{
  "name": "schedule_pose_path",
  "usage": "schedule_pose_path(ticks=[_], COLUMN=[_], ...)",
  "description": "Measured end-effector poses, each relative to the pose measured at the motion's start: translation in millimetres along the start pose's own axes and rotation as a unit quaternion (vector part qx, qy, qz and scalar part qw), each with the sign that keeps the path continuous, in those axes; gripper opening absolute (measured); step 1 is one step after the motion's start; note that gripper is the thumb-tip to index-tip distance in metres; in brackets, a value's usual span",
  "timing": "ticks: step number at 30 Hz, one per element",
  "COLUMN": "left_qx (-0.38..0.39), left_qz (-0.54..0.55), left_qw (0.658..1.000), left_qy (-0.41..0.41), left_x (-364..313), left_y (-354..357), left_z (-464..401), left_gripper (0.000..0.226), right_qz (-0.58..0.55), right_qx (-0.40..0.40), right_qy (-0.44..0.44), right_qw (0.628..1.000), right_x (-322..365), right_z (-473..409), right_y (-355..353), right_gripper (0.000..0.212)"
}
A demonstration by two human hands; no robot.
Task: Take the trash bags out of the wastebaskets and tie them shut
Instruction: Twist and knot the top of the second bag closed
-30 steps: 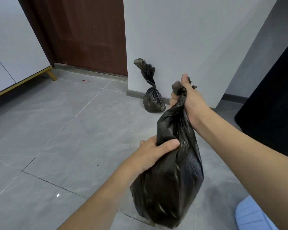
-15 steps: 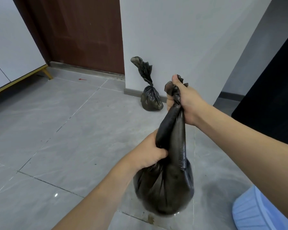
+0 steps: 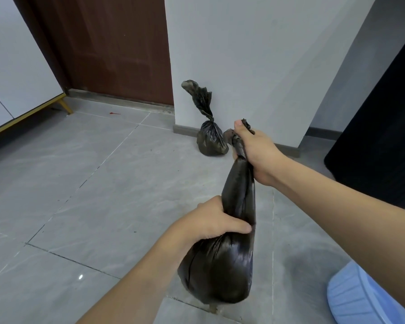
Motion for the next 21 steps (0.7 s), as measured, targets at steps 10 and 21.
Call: schedule_pose_path(ticks=[10, 21], left_qx=[0.010, -0.202], left_qz=[0.148, 0.126], left_qw=[0.989, 0.951], left_qy=[0.018, 0.198], left_x=[-9.7, -40.6], left_y=[-5.1, -68.7], left_z=[12.4, 11.2], left_gripper=[0.019, 0.050], right_qz=[-0.056, -0.076], right_qx=[0.123, 0.085], right_qy=[-0.035, 0.278], right_qw=[0.990, 0.954], right_x=[19.9, -178.9], right_z=[13.6, 34.0], right_y=[17.6, -49.5], right_gripper=[0.036, 0.069])
Point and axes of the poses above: each hand's wrist, its own z-axis away from the middle knuckle, its own y-axis out of the palm, x = y × z, the point moved 10 cm from there along -z, towards the middle knuckle, and after that the axes turned 2 degrees about z, right-handed, at the moved point
